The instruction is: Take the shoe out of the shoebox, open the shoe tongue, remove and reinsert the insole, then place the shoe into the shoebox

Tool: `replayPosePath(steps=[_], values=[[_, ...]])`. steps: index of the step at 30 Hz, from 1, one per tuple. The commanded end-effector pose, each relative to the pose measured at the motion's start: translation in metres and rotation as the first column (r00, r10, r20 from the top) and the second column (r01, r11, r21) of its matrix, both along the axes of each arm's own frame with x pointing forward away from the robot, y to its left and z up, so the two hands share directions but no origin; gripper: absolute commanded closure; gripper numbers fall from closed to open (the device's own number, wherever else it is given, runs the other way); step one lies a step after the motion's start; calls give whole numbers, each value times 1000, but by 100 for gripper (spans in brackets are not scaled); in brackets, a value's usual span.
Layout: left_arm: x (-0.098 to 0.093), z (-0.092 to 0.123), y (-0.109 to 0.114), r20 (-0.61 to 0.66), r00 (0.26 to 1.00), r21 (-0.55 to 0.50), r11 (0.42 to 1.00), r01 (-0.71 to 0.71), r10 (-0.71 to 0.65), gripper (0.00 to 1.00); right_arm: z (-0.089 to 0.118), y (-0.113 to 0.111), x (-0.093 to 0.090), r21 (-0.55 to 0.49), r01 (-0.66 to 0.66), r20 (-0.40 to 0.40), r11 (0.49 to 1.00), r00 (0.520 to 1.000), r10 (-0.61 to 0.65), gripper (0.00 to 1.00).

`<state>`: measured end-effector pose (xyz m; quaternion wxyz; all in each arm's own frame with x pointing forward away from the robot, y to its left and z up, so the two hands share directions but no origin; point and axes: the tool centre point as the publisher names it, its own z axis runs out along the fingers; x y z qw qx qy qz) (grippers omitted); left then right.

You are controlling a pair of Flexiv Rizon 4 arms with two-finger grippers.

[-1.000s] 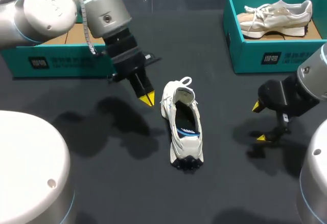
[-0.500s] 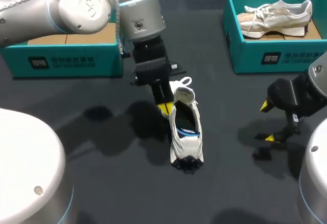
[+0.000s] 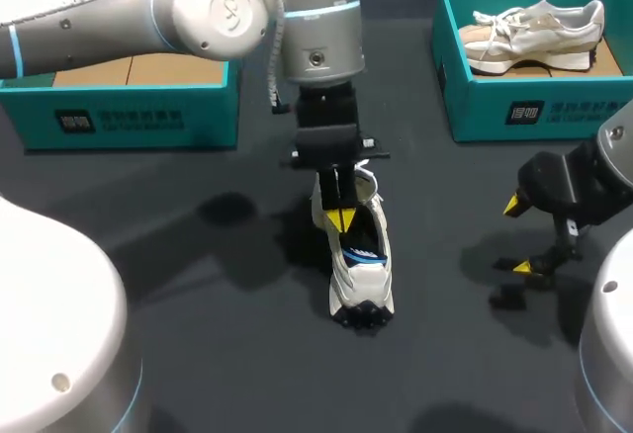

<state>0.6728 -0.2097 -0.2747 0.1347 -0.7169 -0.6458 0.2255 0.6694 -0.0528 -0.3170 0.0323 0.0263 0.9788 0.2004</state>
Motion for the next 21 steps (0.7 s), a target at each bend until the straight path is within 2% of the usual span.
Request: replayPosePath(steps=[1,13,21], values=[[-12,-19,-13,4,1000,22,999,28,-29,100,0,0,-2,-3,2,3,1000,1000,-2,0],[-18,-50,-26,37,999,-6,1000,15,-15,100,0,0,-2,-3,2,3,1000,1000,-2,0],[-22,-72,-23,75,997,-2,1000,6,-6,100,0,0,-2,-3,2,3,1000,1000,-2,0]])
